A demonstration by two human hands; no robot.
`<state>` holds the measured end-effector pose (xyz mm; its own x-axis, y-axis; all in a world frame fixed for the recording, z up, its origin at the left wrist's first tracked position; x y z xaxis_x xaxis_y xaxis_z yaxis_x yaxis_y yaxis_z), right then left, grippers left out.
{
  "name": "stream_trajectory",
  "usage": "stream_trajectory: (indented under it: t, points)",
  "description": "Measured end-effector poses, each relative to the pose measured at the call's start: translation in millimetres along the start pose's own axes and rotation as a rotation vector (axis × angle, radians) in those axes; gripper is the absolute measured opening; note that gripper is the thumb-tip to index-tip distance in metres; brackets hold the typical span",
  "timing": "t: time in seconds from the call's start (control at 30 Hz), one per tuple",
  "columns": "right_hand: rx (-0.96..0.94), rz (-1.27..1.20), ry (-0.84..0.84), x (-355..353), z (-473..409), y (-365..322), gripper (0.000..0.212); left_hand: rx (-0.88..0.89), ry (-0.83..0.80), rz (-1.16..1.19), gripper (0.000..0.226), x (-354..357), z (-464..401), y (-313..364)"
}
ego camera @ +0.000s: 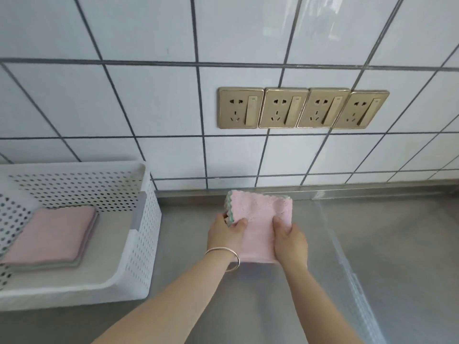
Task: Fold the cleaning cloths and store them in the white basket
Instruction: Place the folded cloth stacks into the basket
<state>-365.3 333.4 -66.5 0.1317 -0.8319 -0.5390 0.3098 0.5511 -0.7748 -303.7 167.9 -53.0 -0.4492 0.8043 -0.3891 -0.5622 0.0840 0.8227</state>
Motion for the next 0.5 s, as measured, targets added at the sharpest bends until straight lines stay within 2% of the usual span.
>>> stream_trajectory:
  t: [0.13, 0.27, 0.37, 0.5]
  points:
    - [-0.301, -0.134, 0.13, -32, 52, -89, 0.036, 0.306, 0.132, 0.078, 0.042, -67, 46, 63]
    - [-0.561, -0.318, 0.137, -24, 122, -166, 0.026, 0.584, 0.316, 0.129, 0.044, -168, 92, 95]
    - [-0.649, -0.43, 0.019, 8, 168, -209, 0.017, 0.69, 0.42, 0.124, 0.048, -241, 112, 97]
    - [-0.608, -0.368, -0.244, 94, 205, -245, 0.018, 0.666, 0.564, 0.003, 0.038, -331, 100, 69]
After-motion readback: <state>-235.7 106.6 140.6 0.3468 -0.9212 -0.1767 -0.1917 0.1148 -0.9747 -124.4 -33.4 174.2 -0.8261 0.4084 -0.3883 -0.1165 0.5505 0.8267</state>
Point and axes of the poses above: each hand's wrist, its own z-axis away from the middle knuckle, its own x-axis out of the palm, y = z × x, the point moved 6 cm from there along -z, towards the middle knuckle, and after that the axes turned 2 degrees about -y, right-handed, at the moved point
